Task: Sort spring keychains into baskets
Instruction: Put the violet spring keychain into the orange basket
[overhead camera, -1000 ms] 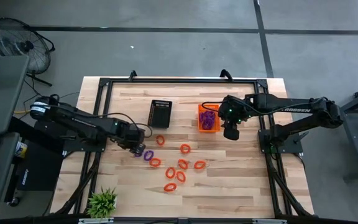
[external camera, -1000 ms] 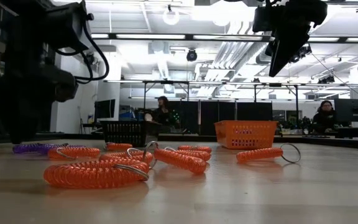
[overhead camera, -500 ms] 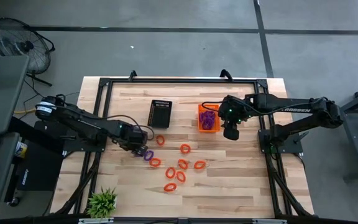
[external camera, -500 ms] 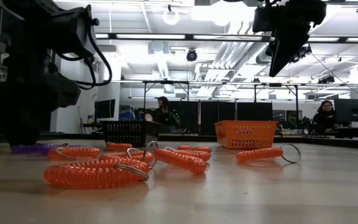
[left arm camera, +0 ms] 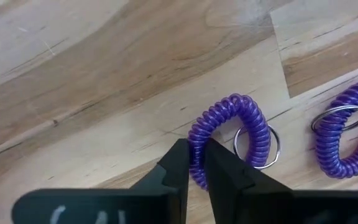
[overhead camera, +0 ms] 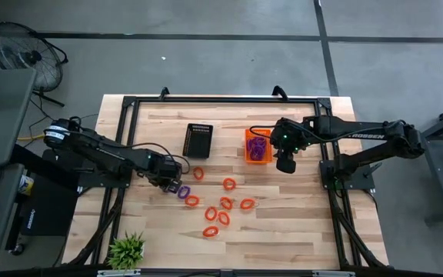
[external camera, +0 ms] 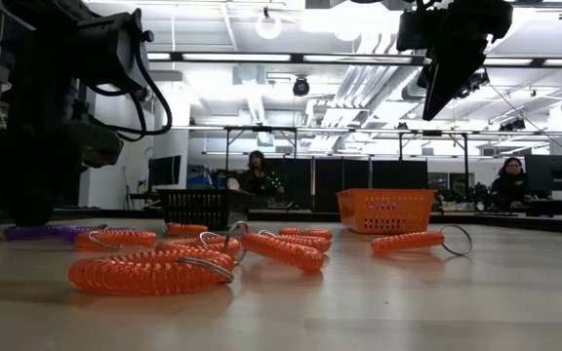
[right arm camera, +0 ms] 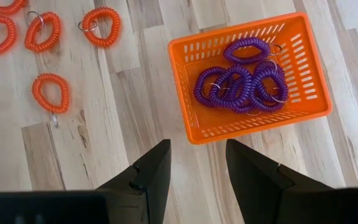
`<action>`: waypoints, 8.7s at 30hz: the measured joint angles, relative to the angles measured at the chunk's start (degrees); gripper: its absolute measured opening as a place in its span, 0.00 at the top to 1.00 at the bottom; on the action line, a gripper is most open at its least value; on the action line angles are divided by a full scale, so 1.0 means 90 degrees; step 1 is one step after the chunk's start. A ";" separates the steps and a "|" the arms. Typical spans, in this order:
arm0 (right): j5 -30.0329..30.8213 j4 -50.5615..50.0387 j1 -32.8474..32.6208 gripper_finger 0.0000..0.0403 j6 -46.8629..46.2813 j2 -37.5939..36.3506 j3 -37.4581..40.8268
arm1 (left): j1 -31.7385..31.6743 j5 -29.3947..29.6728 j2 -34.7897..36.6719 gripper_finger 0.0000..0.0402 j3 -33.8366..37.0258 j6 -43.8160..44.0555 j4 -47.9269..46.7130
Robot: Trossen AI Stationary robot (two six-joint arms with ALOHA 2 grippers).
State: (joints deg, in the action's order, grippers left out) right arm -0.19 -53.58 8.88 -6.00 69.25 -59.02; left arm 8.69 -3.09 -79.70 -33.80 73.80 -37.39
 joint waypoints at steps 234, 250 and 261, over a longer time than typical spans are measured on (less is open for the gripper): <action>-0.1593 0.3281 0.1372 0.58 -0.0382 0.1025 0.1454 | 0.0111 0.0391 0.0010 0.52 -0.1343 -0.3555 -0.0251; -0.1693 0.3088 0.1370 0.58 -0.0016 0.1024 0.1452 | 0.0163 -0.0587 -0.0657 0.52 -0.1484 -0.0828 -0.0457; -0.1693 0.3079 0.1372 0.58 0.0007 0.1024 0.1450 | 0.0163 -0.0758 -0.1031 0.52 -0.1482 0.0093 0.0166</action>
State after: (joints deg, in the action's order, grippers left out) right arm -15.42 -25.87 21.23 -5.93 78.47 -45.98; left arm 10.15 -9.91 -88.98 -47.14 74.64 -35.89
